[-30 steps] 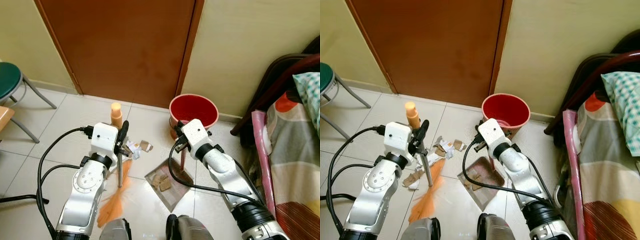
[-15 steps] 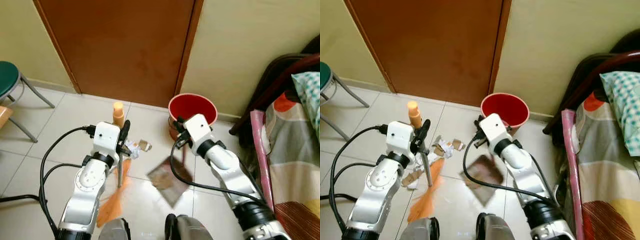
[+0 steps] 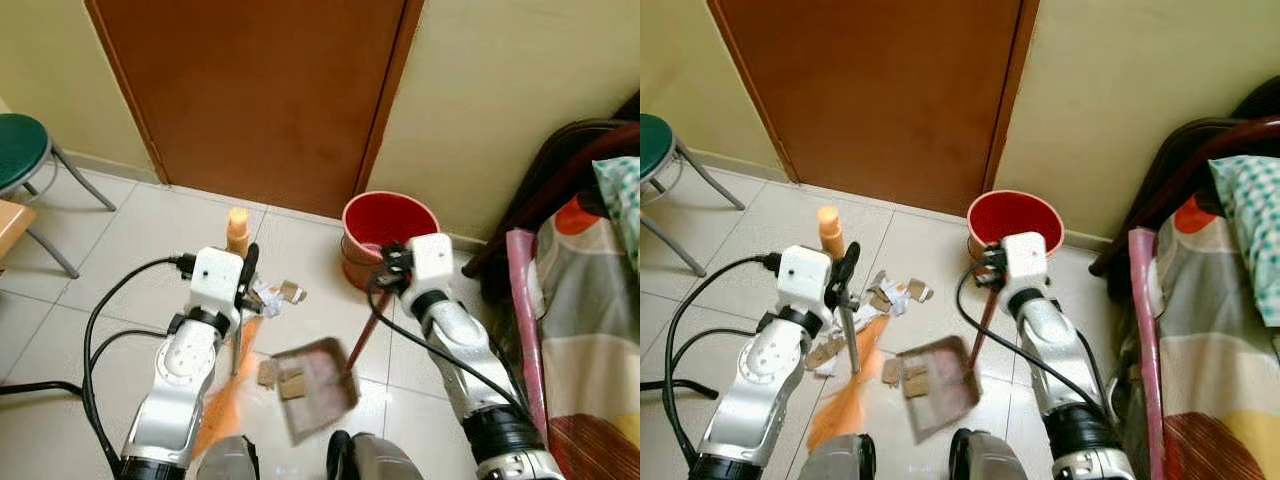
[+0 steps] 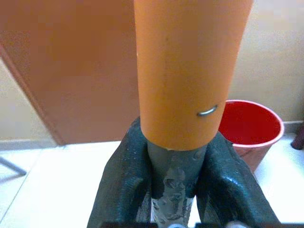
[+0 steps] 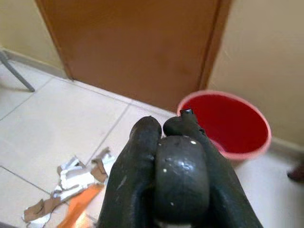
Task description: Sweep floor
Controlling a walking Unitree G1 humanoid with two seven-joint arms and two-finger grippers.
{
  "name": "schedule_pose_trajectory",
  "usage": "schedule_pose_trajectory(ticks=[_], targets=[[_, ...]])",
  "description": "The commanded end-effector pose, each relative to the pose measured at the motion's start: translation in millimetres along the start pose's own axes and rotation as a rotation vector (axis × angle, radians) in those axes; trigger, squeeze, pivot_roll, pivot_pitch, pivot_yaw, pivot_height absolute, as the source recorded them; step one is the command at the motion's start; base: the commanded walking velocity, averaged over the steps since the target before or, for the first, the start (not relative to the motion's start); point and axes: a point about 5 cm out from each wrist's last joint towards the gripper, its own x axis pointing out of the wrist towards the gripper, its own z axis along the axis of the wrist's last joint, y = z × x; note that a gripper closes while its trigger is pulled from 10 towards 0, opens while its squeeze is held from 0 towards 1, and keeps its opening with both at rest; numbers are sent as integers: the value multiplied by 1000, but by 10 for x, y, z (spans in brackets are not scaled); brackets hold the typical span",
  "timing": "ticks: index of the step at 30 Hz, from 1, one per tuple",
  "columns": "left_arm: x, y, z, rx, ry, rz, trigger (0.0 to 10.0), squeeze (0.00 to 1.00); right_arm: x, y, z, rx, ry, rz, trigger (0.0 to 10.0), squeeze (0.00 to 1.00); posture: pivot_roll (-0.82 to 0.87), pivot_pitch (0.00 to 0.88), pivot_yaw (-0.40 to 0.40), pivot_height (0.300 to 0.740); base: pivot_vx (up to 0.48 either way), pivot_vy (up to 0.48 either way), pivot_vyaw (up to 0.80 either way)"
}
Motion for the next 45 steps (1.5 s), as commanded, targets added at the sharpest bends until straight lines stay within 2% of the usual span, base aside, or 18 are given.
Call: schedule_pose_trajectory(ticks=[1, 6, 9, 11, 13, 17, 18, 20, 21, 24, 26, 27, 29, 32, 34, 36, 41, 45], targets=[[-22, -5, -56, 18, 29, 16, 10000, 0, 7, 13, 77, -1, -36, 19, 10000, 0, 173, 97, -104, 740, 0, 0, 0], [33, -41, -36, 17, 19, 13, 10000, 0, 39, 119, 199, -202, -107, 138, 10000, 0, 167, 90, -104, 740, 0, 0, 0], [47, -52, -25, 19, 13, 13, 10000, 0, 85, 64, 222, -169, -97, 94, 10000, 0, 172, 88, -111, 740, 0, 0, 0], [50, -47, -23, 20, 13, 18, 10000, 0, 103, 84, 211, -163, -83, 123, 10000, 0, 173, 89, -111, 740, 0, 0, 0], [43, -37, -33, 18, 16, 26, 10000, 0, 102, 142, 195, -217, -79, 174, 10000, 0, 176, 91, -111, 740, 0, 0, 0], [18, -42, -56, 20, 24, 27, 10000, 0, 112, 148, 274, -180, -135, 137, 10000, 0, 180, 96, -115, 740, 0, 0, 0], [18, -46, -54, 20, 23, 26, 10000, 0, 112, 216, 283, -250, -144, 189, 10000, 0, 180, 96, -115, 740, 0, 0, 0], [23, -47, -46, 19, 22, 26, 10000, 0, 106, 248, 316, -302, -175, 209, 10000, 0, 166, 102, -110, 740, 0, 0, 0], [39, -49, -26, 17, 18, 28, 10000, 0, 132, 207, 397, -273, -208, 168, 10000, 0, 140, 113, -105, 740, 0, 0, 0], [61, -61, 11, 10, 3, 25, 10000, 0, 164, 216, 413, -272, -190, 194, 10000, 0, 113, 120, -106, 740, 0, 0, 0], [70, -71, 32, 2, -6, 26, 10000, 0, 173, 223, 435, -379, -204, 212, 10000, 0, 102, 125, -110, 740, 0, 0, 0], [69, -75, 37, 0, -7, 27, 10000, 0, 184, 183, 470, -397, -220, 181, 10000, 0, 86, 129, -115, 740, 0, 0, 0], [54, -94, 37, 17, -9, 21, 10000, 0, 224, 26, 521, -323, -202, 77, 10000, 0, 62, 146, -119, 740, 0, 0, 0], [28, -124, 92, 29, -23, 14, 10000, 0, 217, 8, 527, -386, -182, 117, 10000, 0, 50, 173, -117, 740, 0, 0, 0], [20, -124, 165, 29, -28, 13, 10000, 0, 213, -94, 613, -386, -216, 20, 10000, 0, 50, 188, -122, 740, 0, 0, 0], [9, -134, 264, 25, -50, 4, 10000, 0, 213, -98, 546, -319, -165, 36, 10000, 0, 61, 193, -127, 740, 0, 0, 0], [-10, -149, 239, 22, -45, -3, 10000, 0, 176, -77, 405, -290, -116, 30, 10000, 0, 69, 182, -130, 740, 0, 0, 0], [-53, -175, 217, 23, -33, -42, 10000, 0, 108, -97, 232, -173, -53, -66, 10000, 0, 74, 169, -104, 740, 0, 0, 0]])
